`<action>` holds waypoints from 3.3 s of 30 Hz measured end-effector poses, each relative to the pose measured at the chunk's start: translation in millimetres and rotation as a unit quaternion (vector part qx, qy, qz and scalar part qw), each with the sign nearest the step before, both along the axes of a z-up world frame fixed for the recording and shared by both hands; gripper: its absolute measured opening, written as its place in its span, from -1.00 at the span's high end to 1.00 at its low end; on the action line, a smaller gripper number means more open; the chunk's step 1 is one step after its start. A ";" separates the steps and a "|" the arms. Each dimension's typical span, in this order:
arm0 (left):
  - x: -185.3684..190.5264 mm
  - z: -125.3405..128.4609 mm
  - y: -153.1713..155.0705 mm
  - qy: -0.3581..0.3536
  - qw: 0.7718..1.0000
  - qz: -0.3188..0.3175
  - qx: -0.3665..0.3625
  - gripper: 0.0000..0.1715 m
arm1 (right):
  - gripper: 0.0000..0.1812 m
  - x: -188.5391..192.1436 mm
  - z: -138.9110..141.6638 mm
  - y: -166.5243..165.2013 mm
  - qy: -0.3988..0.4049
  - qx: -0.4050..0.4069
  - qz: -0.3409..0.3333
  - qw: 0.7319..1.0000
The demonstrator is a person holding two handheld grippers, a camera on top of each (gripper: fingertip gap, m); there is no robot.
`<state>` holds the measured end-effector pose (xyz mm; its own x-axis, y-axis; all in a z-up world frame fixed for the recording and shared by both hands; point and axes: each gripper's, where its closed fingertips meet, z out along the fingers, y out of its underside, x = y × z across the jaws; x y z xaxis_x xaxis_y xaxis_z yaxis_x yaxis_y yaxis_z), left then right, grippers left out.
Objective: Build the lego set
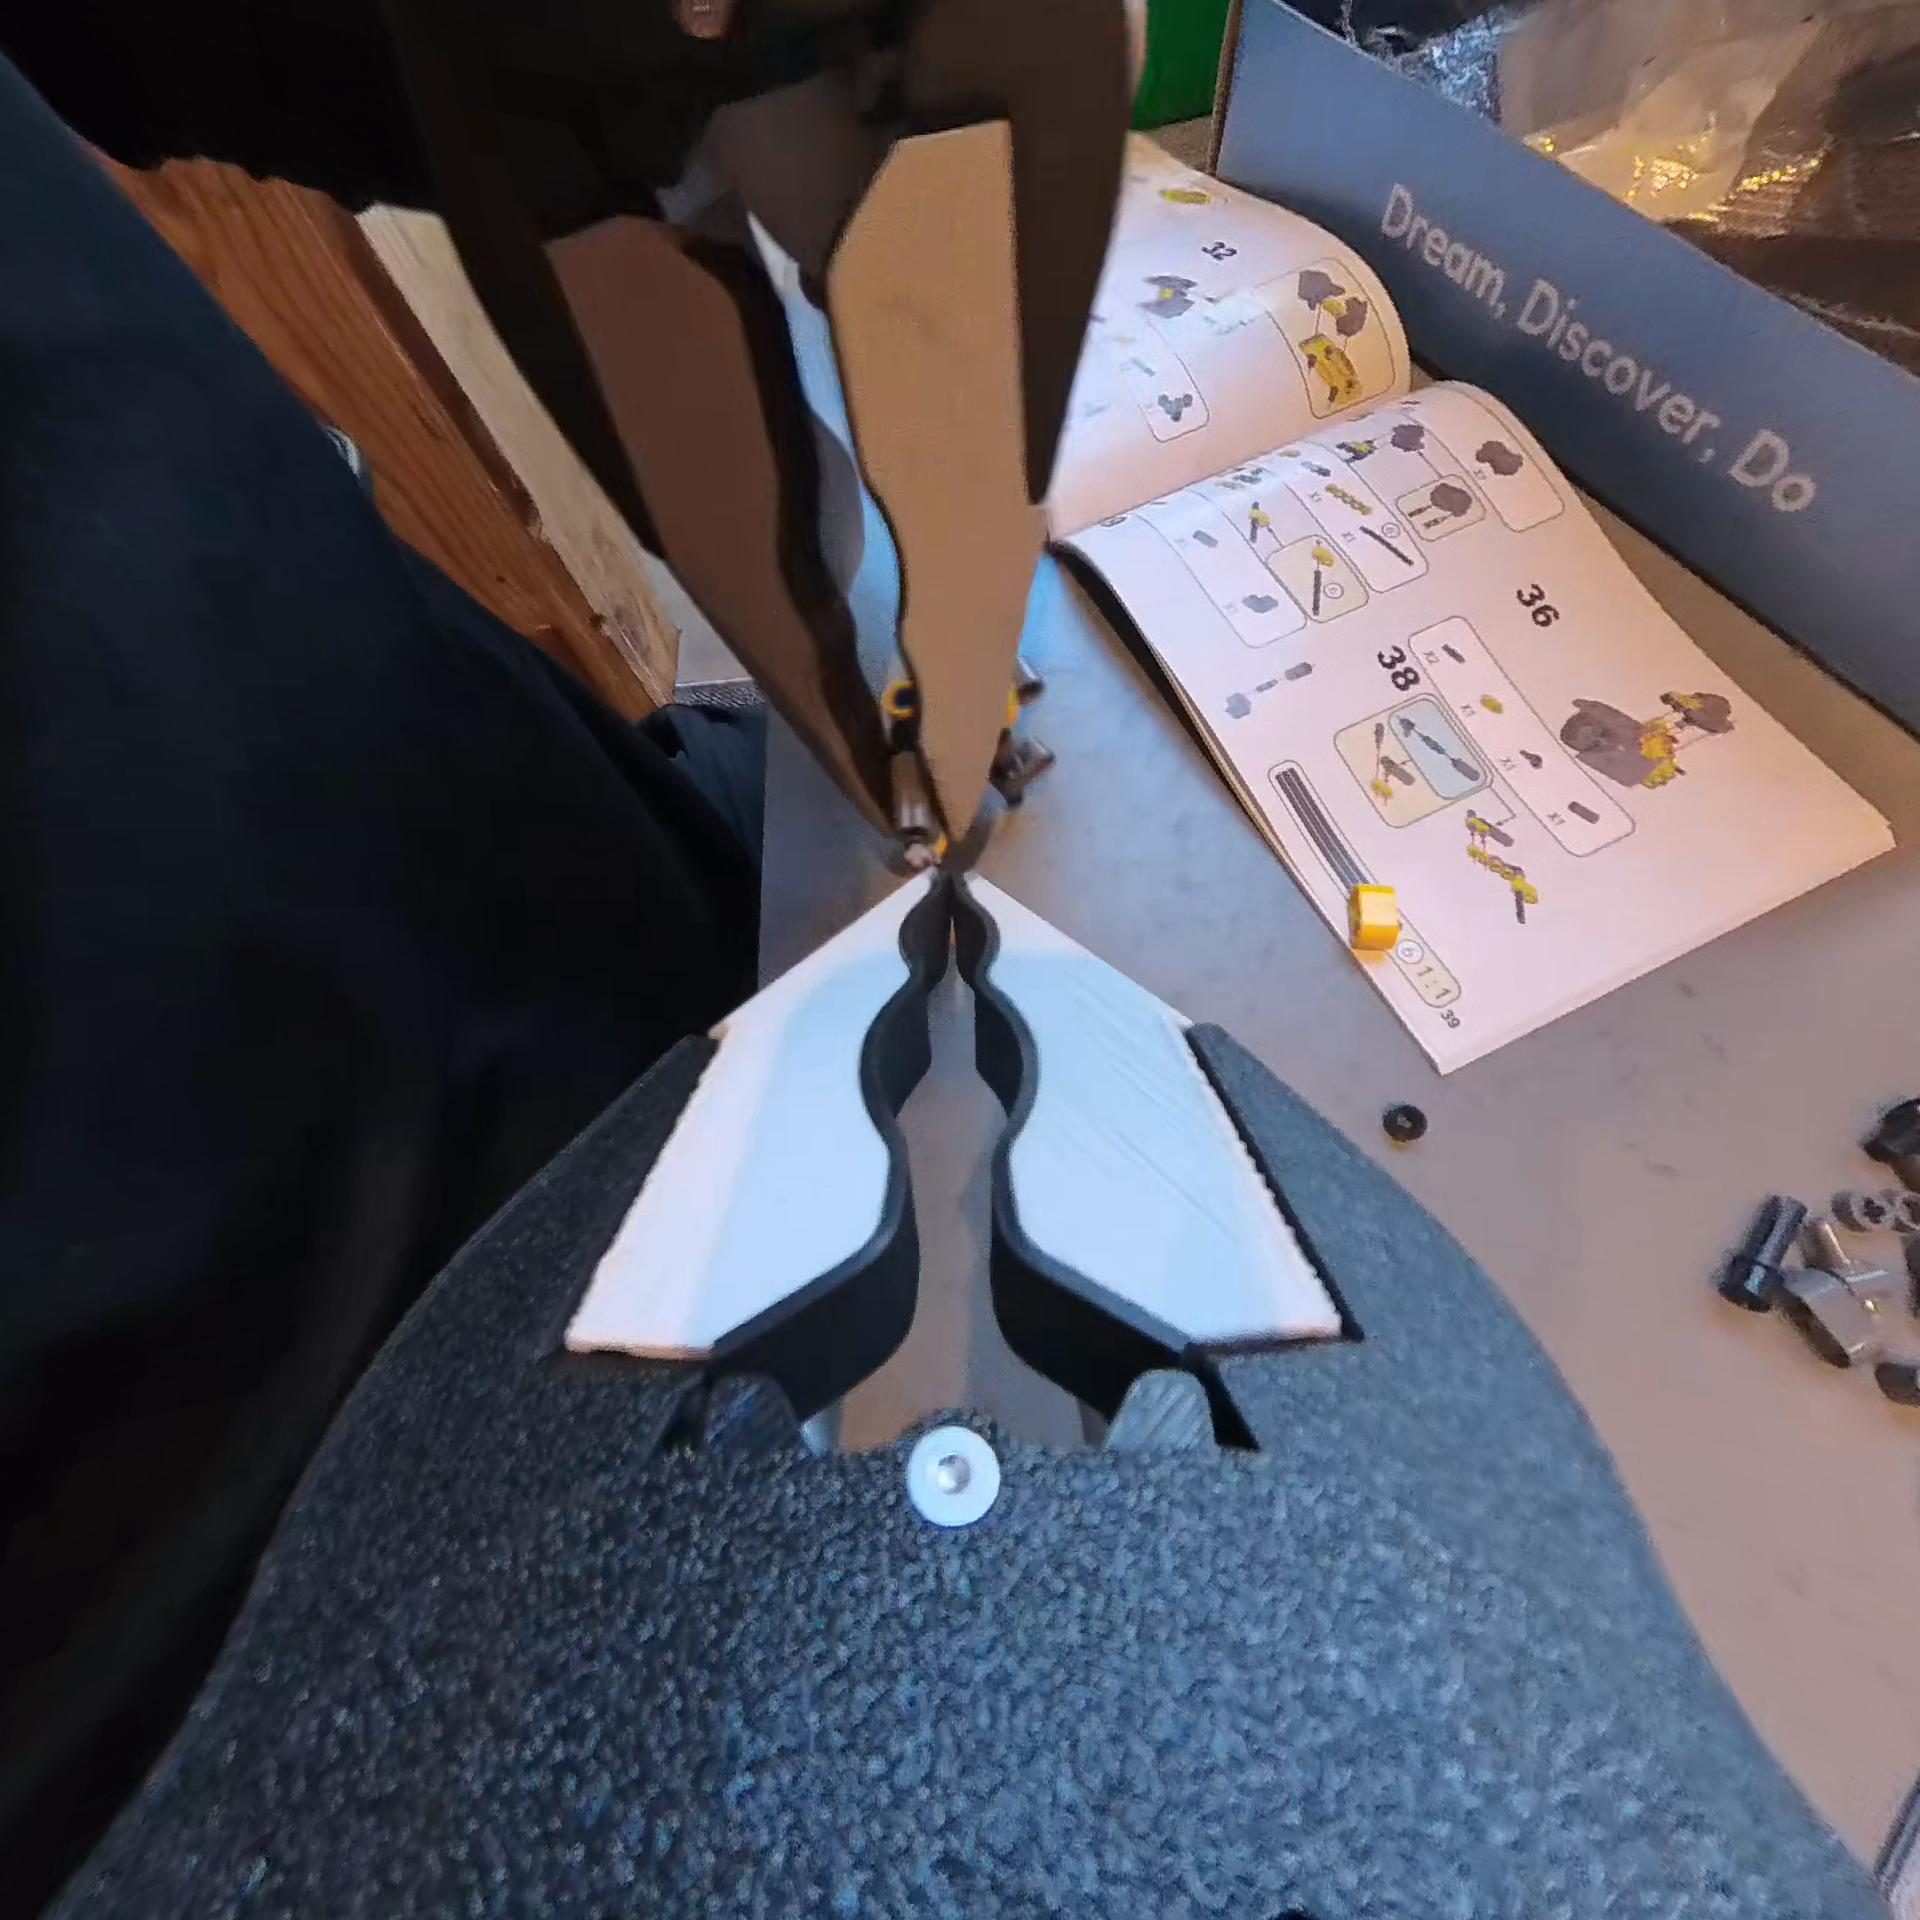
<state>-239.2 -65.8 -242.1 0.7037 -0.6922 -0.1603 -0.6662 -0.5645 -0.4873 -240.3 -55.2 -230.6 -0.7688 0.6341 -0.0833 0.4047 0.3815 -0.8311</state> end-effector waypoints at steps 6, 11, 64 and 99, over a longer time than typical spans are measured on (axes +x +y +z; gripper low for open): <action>3.3 -4.8 -0.9 -0.018 0.999 -0.013 0.036 0.92 | 1.00 -0.1 -10.0 -1.9 -0.003 0.016 0.003 1.000; 0.0 -2.6 1.8 -0.086 0.996 0.025 -0.016 0.89 | 1.00 -6.2 -8.2 2.5 -0.009 0.015 -0.010 1.000; 2.5 -0.3 12.1 -0.095 0.995 -0.016 0.000 0.92 | 1.00 1.2 6.2 4.4 0.047 0.079 -0.014 0.996; 1.7 22.3 20.3 -0.183 0.981 -0.006 0.059 0.93 | 0.92 -4.8 5.2 3.4 0.025 0.050 -0.009 0.998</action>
